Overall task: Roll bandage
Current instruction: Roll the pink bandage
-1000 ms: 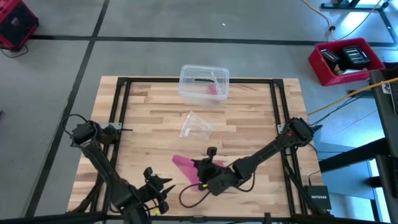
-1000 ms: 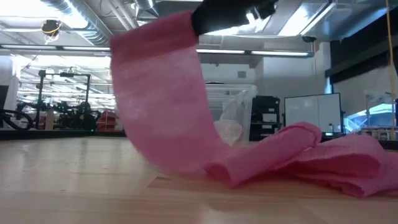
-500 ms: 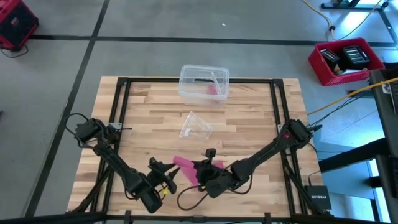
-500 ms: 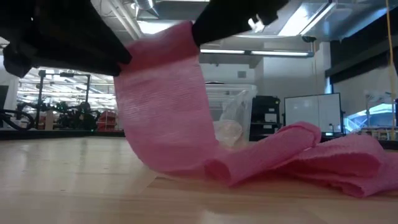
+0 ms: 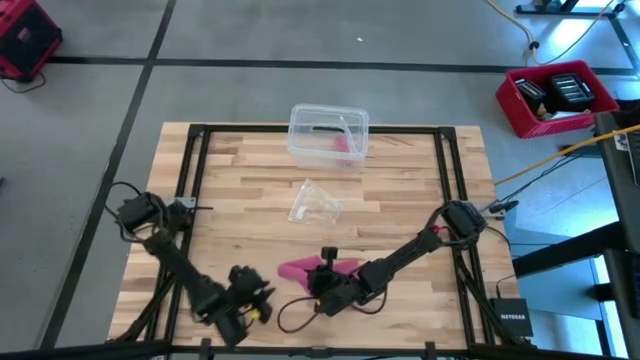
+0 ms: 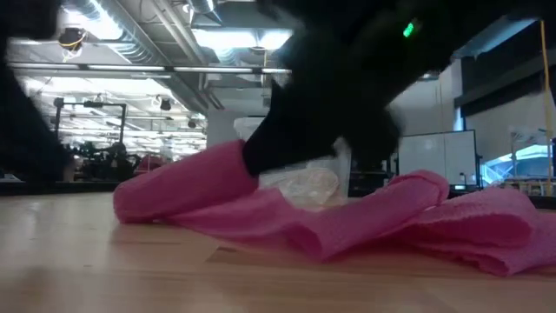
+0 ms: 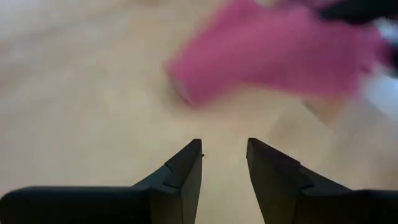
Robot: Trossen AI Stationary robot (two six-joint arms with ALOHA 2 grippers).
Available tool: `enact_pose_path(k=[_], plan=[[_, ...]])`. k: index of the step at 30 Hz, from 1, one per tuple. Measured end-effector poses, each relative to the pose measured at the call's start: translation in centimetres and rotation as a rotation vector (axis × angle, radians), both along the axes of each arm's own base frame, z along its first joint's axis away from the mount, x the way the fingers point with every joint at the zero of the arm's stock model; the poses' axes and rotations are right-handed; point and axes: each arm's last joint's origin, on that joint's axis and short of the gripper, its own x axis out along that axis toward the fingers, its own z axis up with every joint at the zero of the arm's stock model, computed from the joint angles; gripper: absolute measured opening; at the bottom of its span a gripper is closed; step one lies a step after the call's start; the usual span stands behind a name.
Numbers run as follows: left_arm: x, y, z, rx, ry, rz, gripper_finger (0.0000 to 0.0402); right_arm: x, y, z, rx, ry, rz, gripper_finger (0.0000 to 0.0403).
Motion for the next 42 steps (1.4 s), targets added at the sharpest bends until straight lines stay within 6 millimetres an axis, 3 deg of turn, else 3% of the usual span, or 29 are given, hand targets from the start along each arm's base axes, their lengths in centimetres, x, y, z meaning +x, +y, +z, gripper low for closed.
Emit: enact_pose_path(k=[5,11,14,21,25,29,35,42], plan=[[-1.8,-2.1,0.8,-0.033,-0.124,-0.002,0.0119,0.3,0.1,-0.6,0.028,-0.033,-0.013,0.0026],[-1.3,-2.2,1.5,0.023,-0.281,0.045,0.0119,1.1,0.4,-0.1,0.211,-0.077,0.044,0.0039],[-0.4,-1.7,1.3,0.022,-0.286,0.074,0.0119,1.2,0.3,-0.2,0.299,-0.067,0.041,0.0070],[1.2,-1.4,1.0,0.014,-0.251,0.051,0.0119,1.1,0.5,0.2,0.280,-0.048,0.106,0.0174],[1.3,-1.5,1.0,0.013,-0.252,0.045,0.0119,0.7,0.5,1.4,0.292,-0.018,0.159,0.0218],[1.3,-1.5,0.9,0.009,-0.250,0.048,0.0119,0.0,0.7,2.4,0.243,0.000,0.154,0.0238],[1.7,-1.9,1.1,-0.003,-0.276,0.022,0.0119,-2.2,1.2,4.4,0.110,0.096,0.188,0.0238],[2.7,-3.3,1.2,0.000,-0.331,-0.070,0.0119,-5.7,2.8,4.3,-0.062,0.302,0.303,0.0237]])
